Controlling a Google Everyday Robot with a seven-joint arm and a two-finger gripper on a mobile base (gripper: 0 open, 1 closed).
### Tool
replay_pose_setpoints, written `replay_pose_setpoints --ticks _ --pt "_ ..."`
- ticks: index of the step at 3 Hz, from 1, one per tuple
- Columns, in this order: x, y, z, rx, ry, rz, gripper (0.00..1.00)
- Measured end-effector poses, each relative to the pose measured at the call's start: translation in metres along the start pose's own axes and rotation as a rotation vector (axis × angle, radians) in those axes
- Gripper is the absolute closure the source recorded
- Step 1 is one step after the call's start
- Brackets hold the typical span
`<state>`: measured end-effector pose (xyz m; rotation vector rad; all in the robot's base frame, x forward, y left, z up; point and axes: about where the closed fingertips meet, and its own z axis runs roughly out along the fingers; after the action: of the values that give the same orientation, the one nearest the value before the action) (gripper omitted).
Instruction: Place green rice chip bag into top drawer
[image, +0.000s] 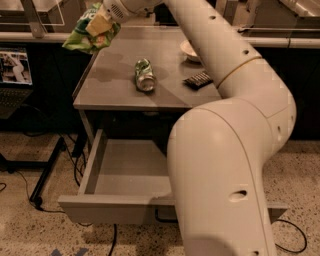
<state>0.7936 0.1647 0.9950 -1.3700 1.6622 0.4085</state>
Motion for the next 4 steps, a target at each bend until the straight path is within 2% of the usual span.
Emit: replay_pose_setpoints --ticks 1,2,3,4 --pt "-0.016 0.014 -0.042 -0.031 -0.042 -0.041 1.0" --pt "-0.024 0.032 -0.094 -0.035 -0.099 -0.092 1.0" --pt "-0.012 0.067 -0.148 -0.029 -0.138 -0.14 1.0" --pt "0.015 0.105 -0.176 -0.031 -0.152 -0.13 1.0"
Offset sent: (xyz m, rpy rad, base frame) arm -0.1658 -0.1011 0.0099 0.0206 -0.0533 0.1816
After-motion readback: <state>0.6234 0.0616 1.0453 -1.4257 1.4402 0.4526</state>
